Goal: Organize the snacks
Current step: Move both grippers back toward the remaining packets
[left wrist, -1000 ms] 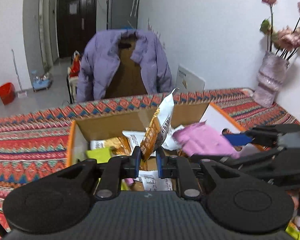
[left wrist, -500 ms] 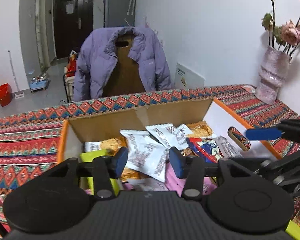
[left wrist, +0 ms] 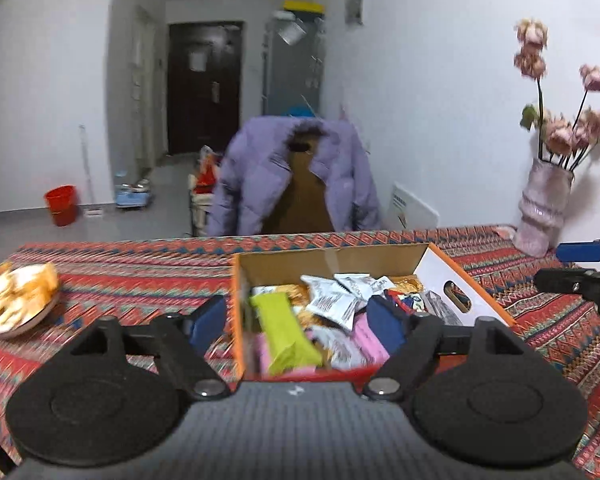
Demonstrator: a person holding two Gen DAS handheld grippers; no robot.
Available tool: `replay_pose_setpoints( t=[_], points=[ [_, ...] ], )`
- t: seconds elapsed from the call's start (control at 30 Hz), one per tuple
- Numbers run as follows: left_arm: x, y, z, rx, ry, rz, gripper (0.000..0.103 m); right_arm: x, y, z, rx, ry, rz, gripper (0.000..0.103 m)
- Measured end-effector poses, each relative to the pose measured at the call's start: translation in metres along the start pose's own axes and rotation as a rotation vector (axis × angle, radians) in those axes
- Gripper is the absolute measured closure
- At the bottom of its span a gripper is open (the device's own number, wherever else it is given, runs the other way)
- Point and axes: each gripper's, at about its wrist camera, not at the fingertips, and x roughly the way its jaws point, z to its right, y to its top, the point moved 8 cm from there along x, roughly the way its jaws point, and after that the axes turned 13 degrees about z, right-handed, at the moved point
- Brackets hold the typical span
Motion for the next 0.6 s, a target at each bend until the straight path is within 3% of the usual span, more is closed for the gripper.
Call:
replay_pose_setpoints(
  t=[0.2,0.27,0.37,0.6],
  points=[
    [-0.099,-0.024,-0.005,-0.050,0.060,0.050,0.014,-0.074,-0.011,-0.022,-0.041,-0.002,0.056,0.016],
    [-0.130,-0.034,-0.005,-0.053,0.077,0.074,0.013,-0.099,-0.020,-0.033,-0.059,0.016,0.084,0.004],
    [-0.170,-0.054,-0.001,-0.057,0.111,0.095,0.010,-0.131,-0.040,-0.052,-0.096,0.038,0.093,0.001],
    [-0.230,-0.110,0.012,-0.091,0.143,0.040,0.010,-0.198,-0.097,-0.082,-0.106,0.034,0.094,0.001]
  ],
)
